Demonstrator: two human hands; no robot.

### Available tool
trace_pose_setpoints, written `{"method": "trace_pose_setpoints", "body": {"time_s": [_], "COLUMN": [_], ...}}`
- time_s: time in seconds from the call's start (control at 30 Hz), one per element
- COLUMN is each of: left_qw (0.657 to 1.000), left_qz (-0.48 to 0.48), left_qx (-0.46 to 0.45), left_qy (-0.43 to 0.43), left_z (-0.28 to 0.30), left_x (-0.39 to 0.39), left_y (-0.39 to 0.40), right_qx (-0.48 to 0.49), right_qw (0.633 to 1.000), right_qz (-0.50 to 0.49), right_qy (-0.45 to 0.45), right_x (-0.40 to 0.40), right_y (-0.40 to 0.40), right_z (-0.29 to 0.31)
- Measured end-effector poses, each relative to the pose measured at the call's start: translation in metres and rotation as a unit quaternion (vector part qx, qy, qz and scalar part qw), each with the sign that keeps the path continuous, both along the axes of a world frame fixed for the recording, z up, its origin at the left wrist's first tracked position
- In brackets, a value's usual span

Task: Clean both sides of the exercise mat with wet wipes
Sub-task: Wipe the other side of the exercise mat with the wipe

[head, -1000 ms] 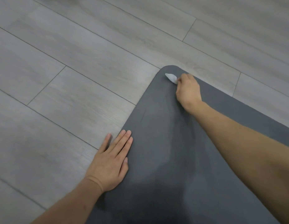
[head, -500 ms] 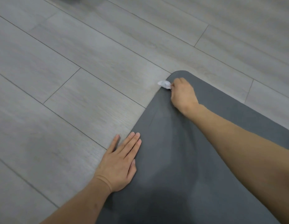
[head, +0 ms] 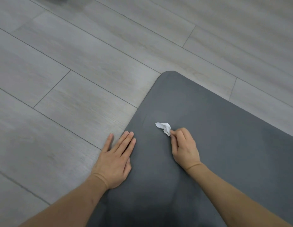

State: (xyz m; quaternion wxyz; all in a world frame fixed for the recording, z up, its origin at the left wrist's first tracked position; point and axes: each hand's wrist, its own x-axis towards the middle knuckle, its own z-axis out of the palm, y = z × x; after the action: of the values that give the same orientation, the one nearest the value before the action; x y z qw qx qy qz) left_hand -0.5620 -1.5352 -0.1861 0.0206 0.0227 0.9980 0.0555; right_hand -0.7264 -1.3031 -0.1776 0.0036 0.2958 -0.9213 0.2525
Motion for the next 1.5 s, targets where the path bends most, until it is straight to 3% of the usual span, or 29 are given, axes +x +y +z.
{"method": "trace_pose_setpoints", "body": {"time_s": [0.57,0.7,0.8,0.93,0.97,1.03,1.1,1.13,1.2,1.23,1.3,1.4,1.5], "left_qw": [0.999,0.997,0.989,0.981,0.983,0.986,0.990,0.993,0.998,0.999,0.999,0.999,0.999], "left_qz": [-0.032,-0.038,-0.104,-0.152,-0.147,-0.133,-0.117,-0.097,-0.052,-0.031,-0.019,0.002,0.022], "left_qx": [-0.008,-0.001,-0.022,-0.031,-0.030,-0.029,-0.028,-0.022,-0.001,0.014,0.022,-0.004,-0.014], "left_qy": [0.042,0.064,0.102,0.119,0.110,0.096,0.072,0.056,0.026,0.011,0.013,0.032,0.034], "left_z": [-0.007,-0.008,-0.005,-0.006,-0.007,-0.011,-0.013,-0.012,-0.013,-0.012,-0.014,-0.017,-0.018], "left_x": [0.004,0.003,0.003,0.002,0.003,0.006,0.006,0.007,0.010,0.016,0.044,0.094,0.108], "left_y": [0.002,0.000,0.002,0.002,0.003,0.004,0.005,0.010,0.023,0.029,0.035,0.027,0.023], "right_qx": [-0.070,-0.055,-0.011,0.037,0.044,0.058,0.037,0.044,0.099,0.121,0.131,0.120,0.078], "right_qw": [0.996,0.998,0.998,0.988,0.987,0.995,0.997,0.986,0.963,0.964,0.984,0.982,0.990], "right_qz": [-0.049,0.002,0.038,-0.148,-0.151,-0.077,0.070,0.158,0.249,0.230,0.066,-0.129,-0.095], "right_qy": [0.040,0.042,0.046,0.022,0.019,0.030,0.023,-0.003,0.030,0.060,0.101,0.061,0.066], "right_x": [-0.005,-0.007,-0.024,-0.053,-0.044,0.006,0.083,0.120,0.131,0.106,0.035,-0.023,0.049], "right_y": [0.006,0.005,0.021,0.066,0.072,0.075,0.075,0.080,0.099,0.105,0.115,0.115,0.091], "right_z": [-0.003,-0.008,0.000,0.010,0.012,0.013,0.014,0.014,0.020,0.022,0.024,0.028,0.021]}}
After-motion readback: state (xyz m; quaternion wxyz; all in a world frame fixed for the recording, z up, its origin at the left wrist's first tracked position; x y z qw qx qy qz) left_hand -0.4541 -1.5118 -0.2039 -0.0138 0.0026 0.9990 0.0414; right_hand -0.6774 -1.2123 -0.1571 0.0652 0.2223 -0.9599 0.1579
